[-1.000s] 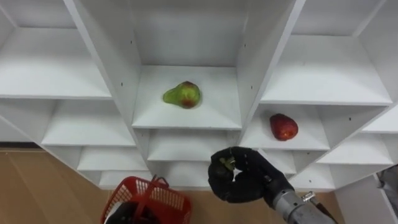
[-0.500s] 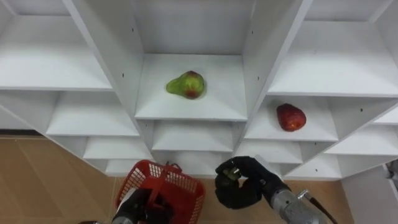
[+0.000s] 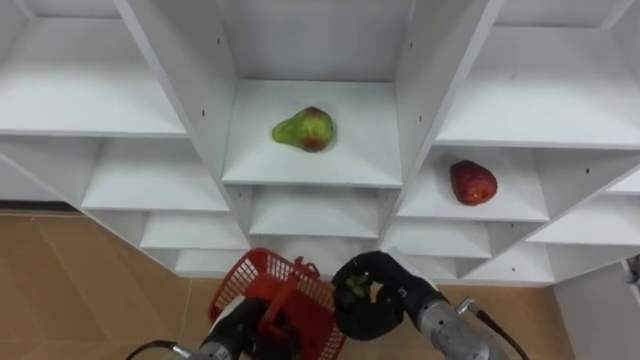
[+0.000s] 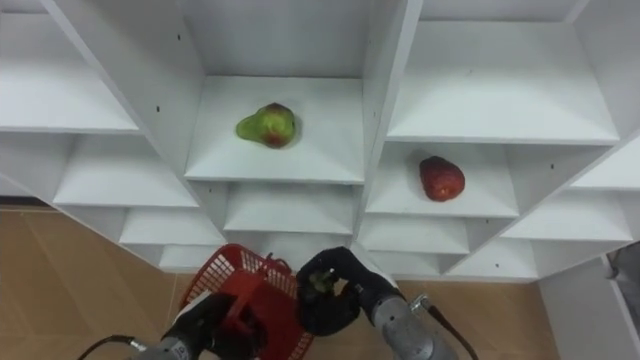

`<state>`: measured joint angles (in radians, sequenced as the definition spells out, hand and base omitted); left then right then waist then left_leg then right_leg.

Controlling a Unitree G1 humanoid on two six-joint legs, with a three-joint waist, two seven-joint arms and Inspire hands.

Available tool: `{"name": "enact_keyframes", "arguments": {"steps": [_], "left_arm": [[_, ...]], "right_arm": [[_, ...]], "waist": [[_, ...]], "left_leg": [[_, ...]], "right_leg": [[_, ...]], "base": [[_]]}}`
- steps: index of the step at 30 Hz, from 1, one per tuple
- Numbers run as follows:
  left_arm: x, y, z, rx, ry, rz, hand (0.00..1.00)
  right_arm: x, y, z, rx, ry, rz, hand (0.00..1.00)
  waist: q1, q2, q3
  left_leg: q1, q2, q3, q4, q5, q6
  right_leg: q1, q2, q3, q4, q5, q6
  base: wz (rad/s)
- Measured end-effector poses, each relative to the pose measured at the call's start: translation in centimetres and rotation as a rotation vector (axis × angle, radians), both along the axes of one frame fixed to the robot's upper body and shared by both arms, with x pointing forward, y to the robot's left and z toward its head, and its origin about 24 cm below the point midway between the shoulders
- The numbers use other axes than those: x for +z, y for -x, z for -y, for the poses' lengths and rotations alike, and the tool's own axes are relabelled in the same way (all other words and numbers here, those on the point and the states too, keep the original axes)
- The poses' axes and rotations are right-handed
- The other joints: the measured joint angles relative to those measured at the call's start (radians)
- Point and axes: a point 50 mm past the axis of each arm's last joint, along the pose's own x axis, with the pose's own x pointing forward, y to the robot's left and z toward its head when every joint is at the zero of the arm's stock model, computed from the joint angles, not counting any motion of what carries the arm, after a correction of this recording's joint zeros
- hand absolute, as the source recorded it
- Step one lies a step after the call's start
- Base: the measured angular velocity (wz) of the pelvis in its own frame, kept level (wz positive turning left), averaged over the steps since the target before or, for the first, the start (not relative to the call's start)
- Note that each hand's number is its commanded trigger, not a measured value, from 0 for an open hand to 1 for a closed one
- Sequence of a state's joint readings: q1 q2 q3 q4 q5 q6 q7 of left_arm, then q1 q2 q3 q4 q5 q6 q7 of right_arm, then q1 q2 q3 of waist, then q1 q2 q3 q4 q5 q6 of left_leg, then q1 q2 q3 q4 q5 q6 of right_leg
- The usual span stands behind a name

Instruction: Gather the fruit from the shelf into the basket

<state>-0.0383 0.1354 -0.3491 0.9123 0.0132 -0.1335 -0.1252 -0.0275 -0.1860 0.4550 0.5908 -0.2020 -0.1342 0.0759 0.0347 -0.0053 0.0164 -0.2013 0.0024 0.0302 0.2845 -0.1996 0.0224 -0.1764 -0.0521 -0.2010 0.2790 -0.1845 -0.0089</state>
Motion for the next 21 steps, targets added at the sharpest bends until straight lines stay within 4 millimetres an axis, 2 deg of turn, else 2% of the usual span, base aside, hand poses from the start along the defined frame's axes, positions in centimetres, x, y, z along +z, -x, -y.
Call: {"name": "enact_keyframes", "arguments": {"steps": [5,9,10,11,12,16,21], "left_arm": [[0.0,0.0,0.5,-0.039,0.011,-0.007,1.00],[0.0,0.0,0.7,-0.080,0.005,-0.006,1.00],[0.0,0.0,0.7,-0.091,0.002,-0.006,1.00],[0.0,0.0,0.7,-0.093,0.003,-0.007,1.00],[0.0,0.0,0.8,-0.095,0.004,-0.007,1.00],[0.0,0.0,1.3,-0.127,0.007,-0.007,1.00],[0.3,-0.2,2.2,-0.172,0.025,0.010,1.00]], "right_arm": [[-0.4,0.2,0.3,-0.002,0.015,-0.022,1.00],[-0.4,0.1,0.2,0.000,0.013,-0.019,1.00],[-0.3,0.0,0.2,0.001,0.012,-0.016,0.65],[-0.3,0.0,0.2,0.001,0.013,-0.013,0.38],[-0.3,-0.1,0.2,0.001,0.013,-0.012,0.00],[-0.2,-0.1,0.1,0.006,0.010,-0.006,0.00],[-0.4,0.4,-0.5,0.050,0.006,-0.019,0.00]], "waist": [[-0.002,0.011,-0.0008],[0.000,0.012,-0.0003],[0.000,0.013,-0.0001],[0.000,0.013,0.0003],[0.000,0.014,0.0007],[-0.002,0.019,0.0040],[-0.002,0.021,0.0038]], "left_leg": [[-0.014,-0.001,-0.007,0.007,0.000,0.000],[-0.016,-0.001,-0.010,0.007,0.000,0.000],[-0.017,-0.001,-0.011,0.007,0.000,0.000],[-0.017,-0.001,-0.011,0.007,0.000,0.000],[-0.017,-0.001,-0.013,0.007,0.000,0.000],[-0.017,-0.002,-0.016,0.007,0.000,0.000],[-0.019,0.000,-0.010,0.006,0.000,0.000]], "right_leg": [[-0.007,0.001,-0.007,-0.002,0.000,0.000],[-0.007,0.000,-0.013,-0.004,0.000,0.000],[-0.007,0.000,-0.014,-0.005,0.000,0.000],[-0.007,0.000,-0.015,-0.005,0.000,0.000],[-0.006,0.000,-0.016,-0.006,0.000,0.000],[-0.006,-0.001,-0.020,-0.006,0.000,0.000],[-0.010,0.000,-0.015,-0.005,0.000,0.000]], "base": [[0.04],[0.04],[0.00],[0.00],[0.04],[0.02],[-0.03]]}}
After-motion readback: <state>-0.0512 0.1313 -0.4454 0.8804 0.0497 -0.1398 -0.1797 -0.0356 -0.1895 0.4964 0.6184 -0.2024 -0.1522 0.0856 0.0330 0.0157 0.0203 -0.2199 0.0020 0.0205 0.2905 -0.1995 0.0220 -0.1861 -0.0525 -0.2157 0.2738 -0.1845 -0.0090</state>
